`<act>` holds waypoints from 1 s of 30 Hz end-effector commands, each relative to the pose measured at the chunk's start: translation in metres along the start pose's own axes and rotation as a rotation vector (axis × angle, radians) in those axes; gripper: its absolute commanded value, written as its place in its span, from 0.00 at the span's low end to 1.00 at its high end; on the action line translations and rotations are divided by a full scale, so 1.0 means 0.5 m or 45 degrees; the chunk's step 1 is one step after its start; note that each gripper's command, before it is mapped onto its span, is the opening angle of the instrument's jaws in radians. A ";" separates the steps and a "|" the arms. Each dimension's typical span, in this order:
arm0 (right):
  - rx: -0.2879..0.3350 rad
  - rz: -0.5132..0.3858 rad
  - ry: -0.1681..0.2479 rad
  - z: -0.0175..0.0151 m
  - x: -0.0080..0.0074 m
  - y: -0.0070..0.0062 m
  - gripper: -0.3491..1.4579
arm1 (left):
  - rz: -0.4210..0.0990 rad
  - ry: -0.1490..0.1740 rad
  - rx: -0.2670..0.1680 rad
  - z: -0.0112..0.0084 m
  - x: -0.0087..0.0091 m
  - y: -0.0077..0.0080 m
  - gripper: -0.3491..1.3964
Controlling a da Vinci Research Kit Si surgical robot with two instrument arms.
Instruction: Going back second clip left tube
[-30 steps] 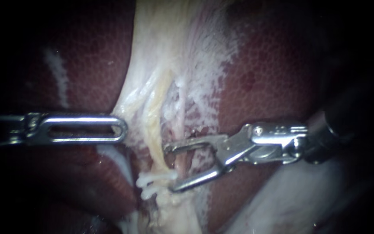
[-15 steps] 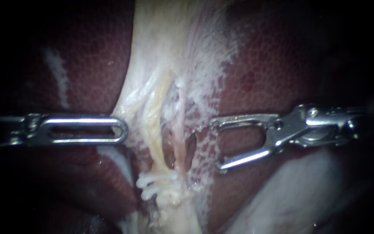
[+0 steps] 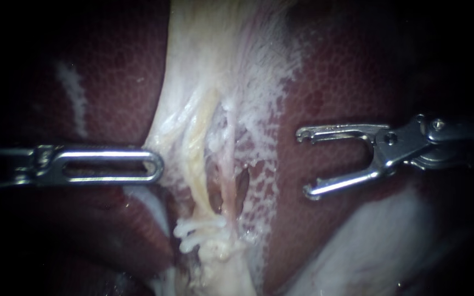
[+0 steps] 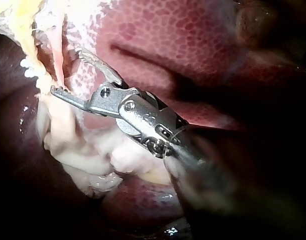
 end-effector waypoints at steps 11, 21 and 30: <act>-0.002 -0.001 -0.001 0.0011 -0.0002 -0.0003 0.52 | 0.001 -0.001 -0.001 0.0005 0.0001 0.0001 0.00; 0.000 -0.002 -0.001 0.0014 -0.0002 -0.0003 0.52 | 0.003 -0.003 -0.003 0.0021 0.0002 0.0019 0.00; 0.001 -0.002 -0.001 0.0014 -0.0002 -0.0004 0.52 | 0.023 -0.011 -0.013 0.0075 0.0026 0.0062 0.00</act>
